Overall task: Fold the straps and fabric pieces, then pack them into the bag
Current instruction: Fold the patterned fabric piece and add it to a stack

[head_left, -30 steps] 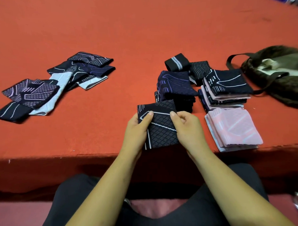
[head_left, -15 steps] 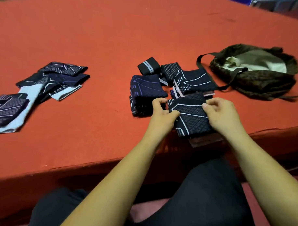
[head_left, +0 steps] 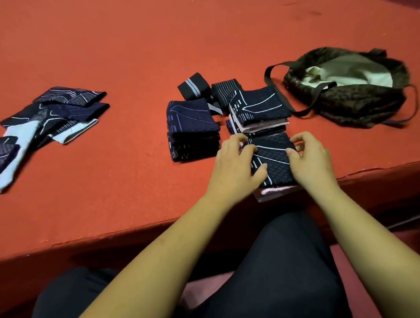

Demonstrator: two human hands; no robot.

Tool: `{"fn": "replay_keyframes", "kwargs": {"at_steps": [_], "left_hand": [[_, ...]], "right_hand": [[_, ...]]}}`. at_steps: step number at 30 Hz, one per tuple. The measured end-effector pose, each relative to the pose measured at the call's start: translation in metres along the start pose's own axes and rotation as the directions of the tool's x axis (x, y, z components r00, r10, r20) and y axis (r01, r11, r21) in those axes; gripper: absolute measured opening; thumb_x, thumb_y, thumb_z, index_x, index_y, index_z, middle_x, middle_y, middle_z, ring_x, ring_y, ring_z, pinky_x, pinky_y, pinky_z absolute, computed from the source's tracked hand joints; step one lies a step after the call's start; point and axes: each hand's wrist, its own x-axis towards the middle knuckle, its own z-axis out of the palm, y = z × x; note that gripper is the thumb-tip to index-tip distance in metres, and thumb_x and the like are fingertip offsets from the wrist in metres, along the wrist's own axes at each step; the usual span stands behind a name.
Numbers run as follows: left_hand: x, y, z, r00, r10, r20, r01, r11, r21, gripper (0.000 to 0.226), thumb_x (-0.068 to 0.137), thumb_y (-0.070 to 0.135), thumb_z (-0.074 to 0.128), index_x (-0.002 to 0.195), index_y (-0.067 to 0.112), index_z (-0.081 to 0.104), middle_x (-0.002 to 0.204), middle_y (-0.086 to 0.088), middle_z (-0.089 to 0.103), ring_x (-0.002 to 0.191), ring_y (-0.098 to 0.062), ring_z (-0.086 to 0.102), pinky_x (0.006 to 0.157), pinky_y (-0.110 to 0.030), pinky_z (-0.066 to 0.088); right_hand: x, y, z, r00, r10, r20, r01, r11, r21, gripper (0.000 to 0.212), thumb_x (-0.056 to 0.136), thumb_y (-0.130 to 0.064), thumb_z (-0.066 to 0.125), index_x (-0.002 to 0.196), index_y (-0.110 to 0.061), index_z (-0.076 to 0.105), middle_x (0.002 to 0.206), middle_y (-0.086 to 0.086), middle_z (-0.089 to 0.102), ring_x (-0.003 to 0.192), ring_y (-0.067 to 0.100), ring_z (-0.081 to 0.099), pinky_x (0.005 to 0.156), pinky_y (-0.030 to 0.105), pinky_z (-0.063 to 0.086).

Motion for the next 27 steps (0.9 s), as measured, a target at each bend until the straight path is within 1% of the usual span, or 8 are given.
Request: {"fn": "replay_keyframes", "kwargs": {"at_steps": [5, 9, 11, 14, 16, 19, 23, 27], "left_hand": [[-0.004, -0.001, 0.003, 0.995, 0.023, 0.1, -0.024, 1.0, 0.014, 0.07, 0.081, 0.058, 0.042, 0.129, 0.01, 0.059, 0.137, 0.0, 0.052, 0.131, -0.018, 0.043, 0.108, -0.037, 0.034], [-0.002, -0.007, -0.003, 0.984, -0.002, 0.178, 0.016, 0.997, -0.074, 0.073, 0.081, 0.062, 0.041, 0.132, 0.012, 0.055, 0.139, -0.001, 0.049, 0.132, -0.018, 0.042, 0.109, -0.035, 0.032], [0.0, -0.016, -0.015, 0.985, 0.017, 0.173, 0.013, 0.985, -0.171, 0.063, 0.085, 0.055, 0.05, 0.127, 0.009, 0.057, 0.133, -0.005, 0.051, 0.124, -0.021, 0.047, 0.108, -0.032, 0.034], [0.001, -0.04, -0.048, 0.991, 0.039, 0.129, -0.005, 0.969, -0.249, 0.036, 0.09, 0.027, 0.062, 0.119, 0.007, 0.06, 0.118, -0.007, 0.056, 0.112, -0.019, 0.054, 0.1, -0.028, 0.042], [-0.003, -0.061, -0.079, 0.993, -0.036, 0.116, 0.064, 0.968, -0.242, 0.024, 0.091, 0.018, 0.064, 0.114, 0.011, 0.063, 0.111, -0.003, 0.06, 0.105, -0.014, 0.058, 0.091, -0.023, 0.047], [-0.014, -0.1, -0.128, 0.979, -0.191, 0.071, 0.201, 0.963, -0.182, 0.013, 0.092, 0.014, 0.062, 0.104, 0.018, 0.067, 0.102, 0.003, 0.065, 0.095, -0.011, 0.061, 0.078, -0.008, 0.041], [-0.046, -0.161, -0.195, 0.917, -0.399, -0.014, 0.395, 0.912, -0.108, 0.01, 0.093, 0.016, 0.061, 0.097, 0.021, 0.069, 0.094, 0.007, 0.068, 0.09, -0.01, 0.06, 0.078, -0.017, 0.041], [-0.09, -0.219, -0.248, 0.812, -0.569, -0.126, 0.567, 0.822, -0.059, 0.007, 0.092, 0.016, 0.062, 0.091, 0.018, 0.068, 0.089, 0.004, 0.068, 0.085, -0.012, 0.058, 0.076, -0.024, 0.041]], "right_hand": [[-0.005, 0.007, 0.009, 0.998, 0.064, 0.0, -0.064, 0.997, 0.034, 0.019, 0.09, -0.007, 0.061, 0.109, -0.008, 0.063, 0.108, 0.016, 0.057, 0.091, 0.028, 0.058, 0.086, 0.023, 0.035], [-0.001, -0.002, 0.0, 0.998, 0.068, -0.004, -0.068, 0.998, 0.007, 0.02, 0.087, -0.009, 0.06, 0.107, -0.01, 0.064, 0.109, 0.014, 0.056, 0.095, 0.032, 0.059, 0.094, 0.031, 0.041], [0.003, -0.018, -0.01, 0.998, 0.028, -0.053, -0.026, 0.999, 0.031, 0.02, 0.086, -0.008, 0.058, 0.105, -0.008, 0.066, 0.103, 0.009, 0.055, 0.098, 0.033, 0.06, 0.098, 0.037, 0.044], [0.007, -0.057, -0.018, 0.996, -0.073, -0.051, 0.075, 0.996, 0.046, 0.022, 0.083, -0.007, 0.055, 0.101, -0.007, 0.068, 0.096, 0.008, 0.063, 0.099, 0.031, 0.059, 0.093, 0.033, 0.042], [0.006, -0.089, -0.013, 0.99, -0.138, -0.004, 0.138, 0.987, 0.077, 0.023, 0.082, -0.006, 0.054, 0.099, -0.006, 0.069, 0.097, 0.011, 0.069, 0.097, 0.03, 0.061, 0.089, 0.034, 0.045], [-0.001, -0.141, 0.008, 0.978, -0.196, 0.07, 0.185, 0.973, 0.139, 0.023, 0.083, -0.006, 0.052, 0.098, -0.008, 0.07, 0.099, 0.01, 0.071, 0.096, 0.027, 0.062, 0.086, 0.032, 0.046], [-0.012, -0.218, 0.055, 0.927, -0.316, 0.2, 0.284, 0.943, 0.172, 0.026, 0.084, -0.008, 0.051, 0.103, -0.008, 0.069, 0.107, 0.012, 0.07, 0.105, 0.027, 0.061, 0.09, 0.031, 0.044], [-0.031, -0.288, 0.11, 0.852, -0.398, 0.339, 0.35, 0.916, 0.195, 0.026, 0.085, -0.009, 0.051, 0.104, -0.006, 0.069, 0.109, 0.015, 0.07, 0.107, 0.031, 0.06, 0.091, 0.034, 0.046]]}}
